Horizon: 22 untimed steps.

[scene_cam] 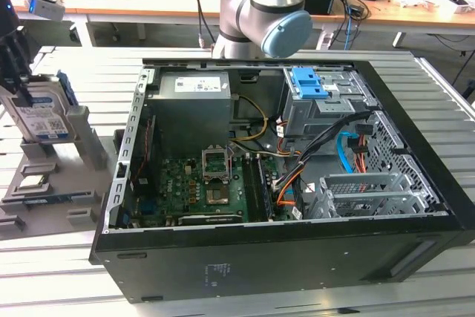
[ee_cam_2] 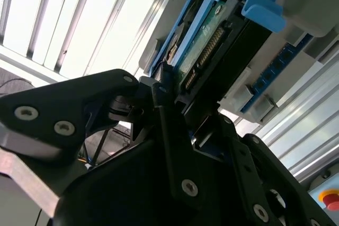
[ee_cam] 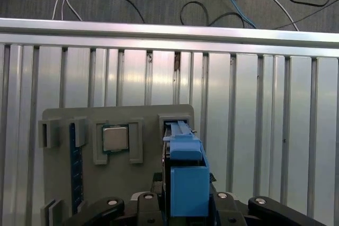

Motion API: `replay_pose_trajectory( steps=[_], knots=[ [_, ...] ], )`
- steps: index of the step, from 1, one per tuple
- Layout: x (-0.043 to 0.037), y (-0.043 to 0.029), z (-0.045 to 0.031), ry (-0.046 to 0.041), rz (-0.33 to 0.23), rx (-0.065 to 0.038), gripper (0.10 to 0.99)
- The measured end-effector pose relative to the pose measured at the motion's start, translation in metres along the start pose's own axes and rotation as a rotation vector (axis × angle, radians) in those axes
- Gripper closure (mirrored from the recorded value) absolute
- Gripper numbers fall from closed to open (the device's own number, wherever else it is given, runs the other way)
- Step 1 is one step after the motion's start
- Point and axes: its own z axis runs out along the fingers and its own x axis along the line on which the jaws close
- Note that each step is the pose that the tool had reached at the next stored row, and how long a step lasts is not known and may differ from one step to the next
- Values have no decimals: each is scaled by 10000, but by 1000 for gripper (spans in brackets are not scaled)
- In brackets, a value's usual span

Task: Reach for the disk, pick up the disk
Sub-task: 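Pick up the disk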

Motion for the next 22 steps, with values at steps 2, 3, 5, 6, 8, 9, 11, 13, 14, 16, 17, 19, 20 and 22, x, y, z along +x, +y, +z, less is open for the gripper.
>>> replay_pose_trajectory(
  steps=[2,3,5,6,8,9,11,13,14,16,17,19,20,22],
  knots=[
    [0,1,-23,0,0,-1,722],
    [0,1,-33,0,0,0,722],
    [-1,2,-59,0,0,-1,722],
    [-1,2,-66,1,0,-1,722],
    [-1,3,-93,0,1,0,722],
    [-1,3,-104,0,0,0,722],
    [-2,4,-134,0,0,0,722],
    [-2,4,-166,0,0,-1,722],
    [-2,4,-179,0,1,0,722],
    [-2,4,-199,0,0,-1,722],
    [-2,5,-209,0,0,0,722],
    [-3,5,-233,0,0,0,722],
    [-3,5,-246,0,0,-1,722],
    [-3,5,-263,0,0,0,722]
  ],
)
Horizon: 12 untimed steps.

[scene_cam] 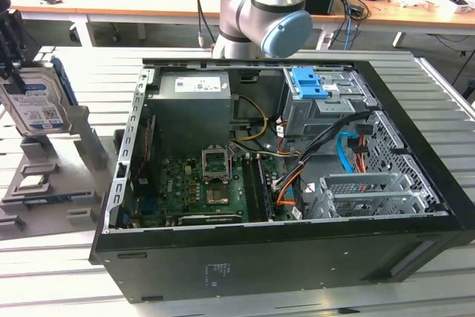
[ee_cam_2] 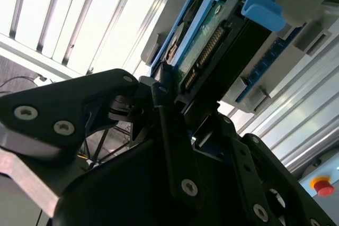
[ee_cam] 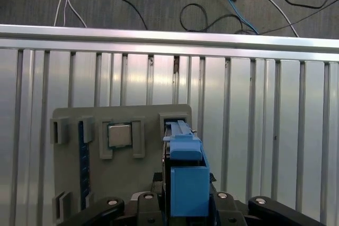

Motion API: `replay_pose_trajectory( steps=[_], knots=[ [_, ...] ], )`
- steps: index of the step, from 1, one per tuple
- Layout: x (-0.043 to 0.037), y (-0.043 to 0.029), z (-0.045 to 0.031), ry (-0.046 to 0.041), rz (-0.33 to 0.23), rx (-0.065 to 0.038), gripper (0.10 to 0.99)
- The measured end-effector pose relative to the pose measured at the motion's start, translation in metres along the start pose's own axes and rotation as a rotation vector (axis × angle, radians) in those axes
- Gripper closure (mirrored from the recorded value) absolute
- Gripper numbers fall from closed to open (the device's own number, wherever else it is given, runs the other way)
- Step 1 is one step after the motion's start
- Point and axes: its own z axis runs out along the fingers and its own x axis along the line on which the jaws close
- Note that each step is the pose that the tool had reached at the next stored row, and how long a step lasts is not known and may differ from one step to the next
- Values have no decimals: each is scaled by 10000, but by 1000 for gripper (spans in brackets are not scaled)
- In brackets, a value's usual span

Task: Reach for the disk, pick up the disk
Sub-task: 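Pick up the disk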

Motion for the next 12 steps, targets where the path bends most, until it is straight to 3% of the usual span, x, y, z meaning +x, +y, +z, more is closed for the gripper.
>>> replay_pose_trajectory(
  steps=[12],
  knots=[
    [-1,2,-119,0,0,0,722]
  ],
)
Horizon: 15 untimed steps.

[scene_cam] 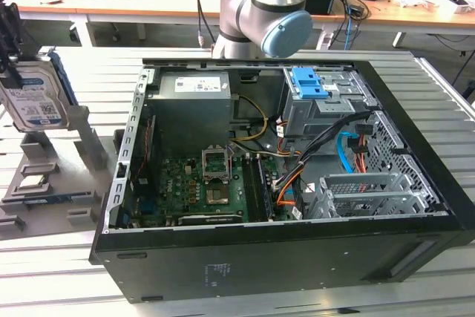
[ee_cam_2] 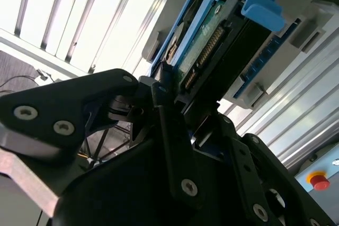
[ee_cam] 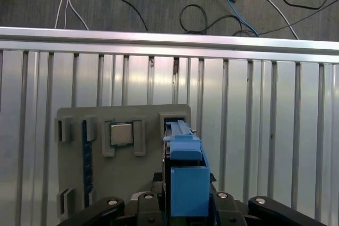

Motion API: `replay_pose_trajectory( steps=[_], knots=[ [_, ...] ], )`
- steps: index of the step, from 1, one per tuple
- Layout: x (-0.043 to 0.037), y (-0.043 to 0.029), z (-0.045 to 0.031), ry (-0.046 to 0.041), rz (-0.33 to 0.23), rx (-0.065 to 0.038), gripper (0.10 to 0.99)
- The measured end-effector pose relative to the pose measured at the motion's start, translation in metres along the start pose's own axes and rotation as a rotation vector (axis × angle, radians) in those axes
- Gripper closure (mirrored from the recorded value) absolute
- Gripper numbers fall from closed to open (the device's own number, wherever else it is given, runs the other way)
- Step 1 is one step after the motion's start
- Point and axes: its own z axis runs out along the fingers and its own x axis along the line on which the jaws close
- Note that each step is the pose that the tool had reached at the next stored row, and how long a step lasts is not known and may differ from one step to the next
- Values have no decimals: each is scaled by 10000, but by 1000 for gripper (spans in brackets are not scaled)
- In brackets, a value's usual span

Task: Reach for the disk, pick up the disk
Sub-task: 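Pick up the disk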

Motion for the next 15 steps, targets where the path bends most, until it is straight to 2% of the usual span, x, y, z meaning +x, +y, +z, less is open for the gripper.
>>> replay_pose_trajectory(
  steps=[9,15],
  knots=[
    [-1,1,-138,0,0,0,722],
    [-2,3,-277,-1,0,1,722]
  ],
)
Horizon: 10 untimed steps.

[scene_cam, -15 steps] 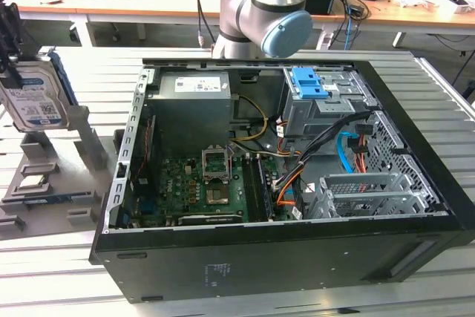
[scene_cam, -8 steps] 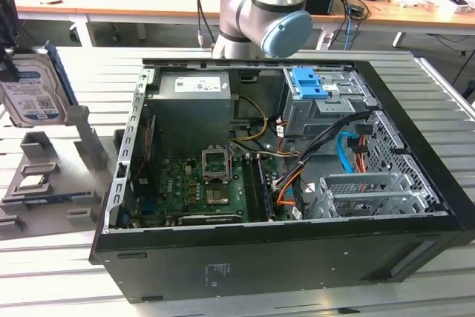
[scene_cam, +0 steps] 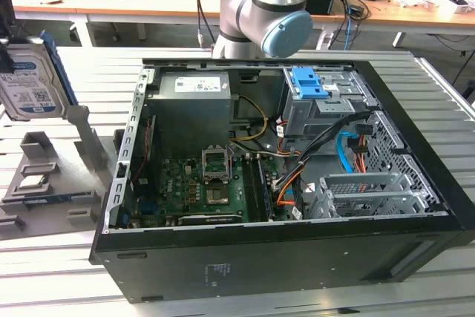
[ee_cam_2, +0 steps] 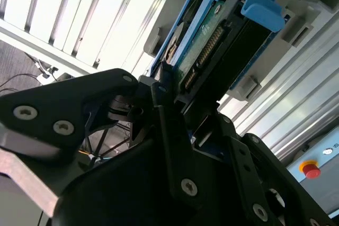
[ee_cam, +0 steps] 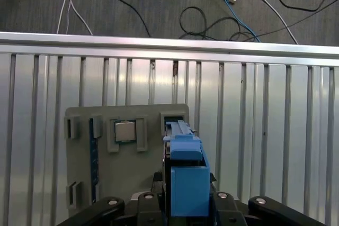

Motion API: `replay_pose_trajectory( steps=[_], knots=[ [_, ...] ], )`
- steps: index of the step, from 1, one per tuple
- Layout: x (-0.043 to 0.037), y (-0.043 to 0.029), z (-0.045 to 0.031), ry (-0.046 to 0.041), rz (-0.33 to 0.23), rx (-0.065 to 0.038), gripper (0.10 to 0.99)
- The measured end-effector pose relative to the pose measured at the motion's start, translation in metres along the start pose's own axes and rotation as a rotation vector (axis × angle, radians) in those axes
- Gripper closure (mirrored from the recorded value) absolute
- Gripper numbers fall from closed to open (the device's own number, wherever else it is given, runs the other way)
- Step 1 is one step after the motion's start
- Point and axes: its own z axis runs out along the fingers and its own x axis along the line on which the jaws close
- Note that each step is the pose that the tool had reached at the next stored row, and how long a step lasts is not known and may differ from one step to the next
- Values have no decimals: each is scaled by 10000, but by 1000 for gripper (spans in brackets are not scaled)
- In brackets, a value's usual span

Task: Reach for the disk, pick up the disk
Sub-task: 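Pick up the disk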

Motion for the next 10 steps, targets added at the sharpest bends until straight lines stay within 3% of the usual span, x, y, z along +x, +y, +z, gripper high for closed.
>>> replay_pose_trajectory(
  steps=[10],
  knots=[
    [-1,1,-172,0,0,0,722]
  ],
)
